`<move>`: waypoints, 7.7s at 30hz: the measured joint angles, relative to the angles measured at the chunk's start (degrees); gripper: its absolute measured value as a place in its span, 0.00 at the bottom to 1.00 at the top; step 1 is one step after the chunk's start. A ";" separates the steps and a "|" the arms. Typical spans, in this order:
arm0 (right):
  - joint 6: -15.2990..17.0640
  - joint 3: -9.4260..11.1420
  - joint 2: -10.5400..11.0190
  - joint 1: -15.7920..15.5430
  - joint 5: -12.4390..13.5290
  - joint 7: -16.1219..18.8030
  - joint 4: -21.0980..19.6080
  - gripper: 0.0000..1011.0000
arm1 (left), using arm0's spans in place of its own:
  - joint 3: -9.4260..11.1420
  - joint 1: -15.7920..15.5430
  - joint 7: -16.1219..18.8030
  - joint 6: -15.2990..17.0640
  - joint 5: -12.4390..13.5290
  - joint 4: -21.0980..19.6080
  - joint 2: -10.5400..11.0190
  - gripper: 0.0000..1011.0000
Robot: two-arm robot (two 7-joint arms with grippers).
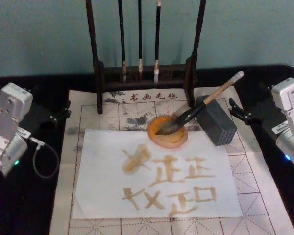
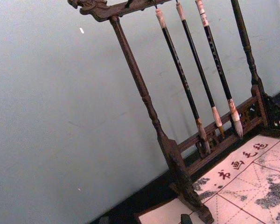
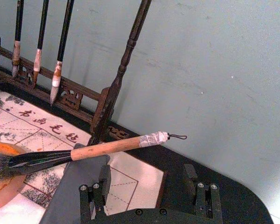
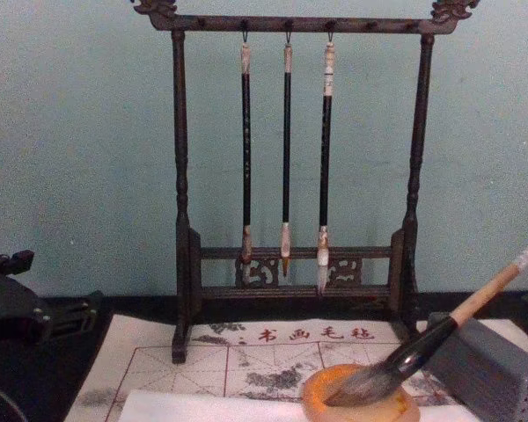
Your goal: Pick up the brush from the inkstone, write on the paper, then place the brush back to its original position.
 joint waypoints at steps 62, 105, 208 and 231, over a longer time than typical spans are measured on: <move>0.00 0.00 0.00 0.00 0.00 0.00 0.00 0.99 | 0.00 0.00 0.00 0.00 0.00 0.00 0.00 0.99; 21.91 17.87 -14.69 -2.35 40.90 8.93 -1.44 0.99 | 0.00 0.00 0.00 0.00 0.00 0.00 0.00 0.99; 23.08 9.90 -14.75 8.36 55.46 6.26 9.60 0.55 | 0.00 0.00 0.00 0.00 0.00 0.00 0.00 0.99; 22.89 9.75 -14.64 8.36 55.49 6.39 9.60 0.20 | 0.00 0.00 0.00 0.00 0.00 0.00 0.00 0.99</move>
